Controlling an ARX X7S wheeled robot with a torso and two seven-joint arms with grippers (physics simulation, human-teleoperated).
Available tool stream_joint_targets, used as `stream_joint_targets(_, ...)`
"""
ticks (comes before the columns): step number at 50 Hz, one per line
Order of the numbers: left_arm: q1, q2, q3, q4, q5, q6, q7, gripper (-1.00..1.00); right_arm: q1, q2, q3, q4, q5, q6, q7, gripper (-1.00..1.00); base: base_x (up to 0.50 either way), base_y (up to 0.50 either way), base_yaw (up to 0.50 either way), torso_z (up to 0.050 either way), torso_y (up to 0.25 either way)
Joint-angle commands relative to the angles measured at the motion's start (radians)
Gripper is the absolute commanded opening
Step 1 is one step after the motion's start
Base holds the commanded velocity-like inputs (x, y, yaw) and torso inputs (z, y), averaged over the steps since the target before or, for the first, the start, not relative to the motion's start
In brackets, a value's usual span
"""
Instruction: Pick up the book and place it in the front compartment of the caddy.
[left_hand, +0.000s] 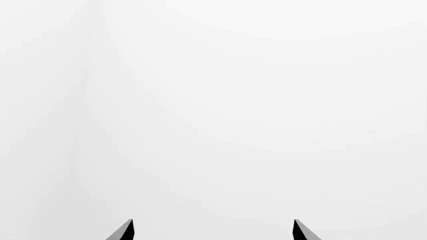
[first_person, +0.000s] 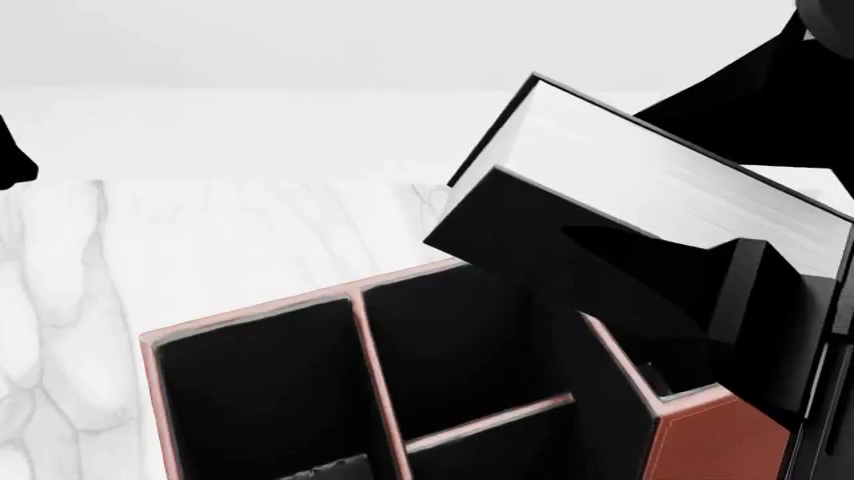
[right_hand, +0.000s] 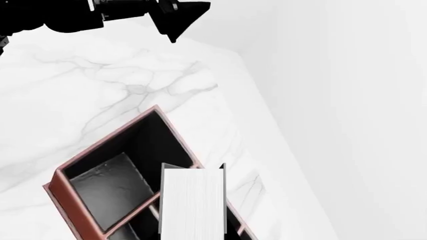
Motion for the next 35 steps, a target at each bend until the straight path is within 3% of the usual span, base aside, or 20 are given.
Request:
stream_joint_targets(1, 0.002, -0.001, 0.002, -0.001, -0.002, 0.003, -0.002, 1.0, -0.005, 0.011, 0.014, -0.001, -0.037, -0.035, 0.027, -1.0, 0.0, 0.0, 0.0, 0.0, 0.0)
stream_joint_targets(8, 0.002, -0.003, 0.003, -0.002, -0.004, 0.004, -0.004, 1.0, -0.003, 0.012, 0.012, 0.0, -0.035, -0.037, 0.029, -1.0, 0.0, 0.0, 0.0, 0.0, 0.001)
stream_joint_targets(14, 0.004, -0.001, 0.009, -0.008, -0.002, 0.013, 0.0, 1.0, 0.17, -0.058, -0.272, 0.181, -0.334, -0.239, -0.288, -1.0, 0.0, 0.0, 0.0, 0.0, 0.0)
stream_joint_targets(25, 0.005, 0.0, 0.015, -0.01, -0.001, 0.018, -0.003, 1.0, 0.26, -0.195, -0.474, 0.52, -0.532, -0.555, -0.63, -1.0, 0.0, 0.0, 0.0, 0.0, 0.001)
stream_joint_targets(35, 0.006, -0.001, 0.021, -0.005, -0.001, 0.017, -0.008, 1.0, 0.302, -0.252, -0.638, 0.686, -0.518, -0.763, -0.672, -1.0, 0.0, 0.0, 0.0, 0.0, 0.001)
